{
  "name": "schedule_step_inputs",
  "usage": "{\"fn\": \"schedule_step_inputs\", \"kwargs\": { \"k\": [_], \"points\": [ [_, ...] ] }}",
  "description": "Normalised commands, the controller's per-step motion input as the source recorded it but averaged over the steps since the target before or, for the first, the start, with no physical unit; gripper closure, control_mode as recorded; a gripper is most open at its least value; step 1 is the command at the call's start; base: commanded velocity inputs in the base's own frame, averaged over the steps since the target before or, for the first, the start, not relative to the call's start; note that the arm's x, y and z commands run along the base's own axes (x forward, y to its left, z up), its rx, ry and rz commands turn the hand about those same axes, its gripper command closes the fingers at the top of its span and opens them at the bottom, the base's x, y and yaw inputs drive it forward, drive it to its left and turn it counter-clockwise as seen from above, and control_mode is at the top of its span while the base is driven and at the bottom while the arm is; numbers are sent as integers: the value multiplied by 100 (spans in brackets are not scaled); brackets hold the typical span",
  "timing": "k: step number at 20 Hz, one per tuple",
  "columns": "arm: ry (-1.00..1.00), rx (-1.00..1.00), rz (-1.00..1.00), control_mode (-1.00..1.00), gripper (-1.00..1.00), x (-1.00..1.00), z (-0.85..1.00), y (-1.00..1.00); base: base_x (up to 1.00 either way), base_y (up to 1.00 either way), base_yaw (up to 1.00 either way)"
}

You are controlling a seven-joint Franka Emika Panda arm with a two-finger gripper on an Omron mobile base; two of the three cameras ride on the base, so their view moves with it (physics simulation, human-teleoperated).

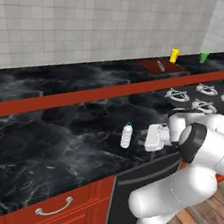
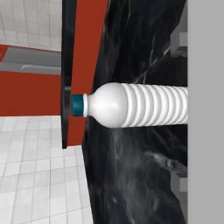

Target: Place the drinks on the dining counter in a tight cluster.

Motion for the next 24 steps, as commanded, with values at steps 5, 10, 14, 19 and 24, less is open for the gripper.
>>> {"fn": "schedule_step_inputs", "kwargs": {
  "k": [5, 10, 14, 19, 24],
  "points": [
    [1, 0, 0, -100, -100, 37, -9, 0, 0, 0, 0],
    [0, 0, 0, -100, -100, -13, -3, 1, 0, 0, 0],
    [0, 0, 0, -100, -100, -5, 0, 17, 0, 0, 0],
    [0, 0, 0, -100, -100, -15, 0, 19, 0, 0, 0],
    [0, 0, 0, -100, -100, -17, 0, 15, 0, 0, 0]
  ]
}}
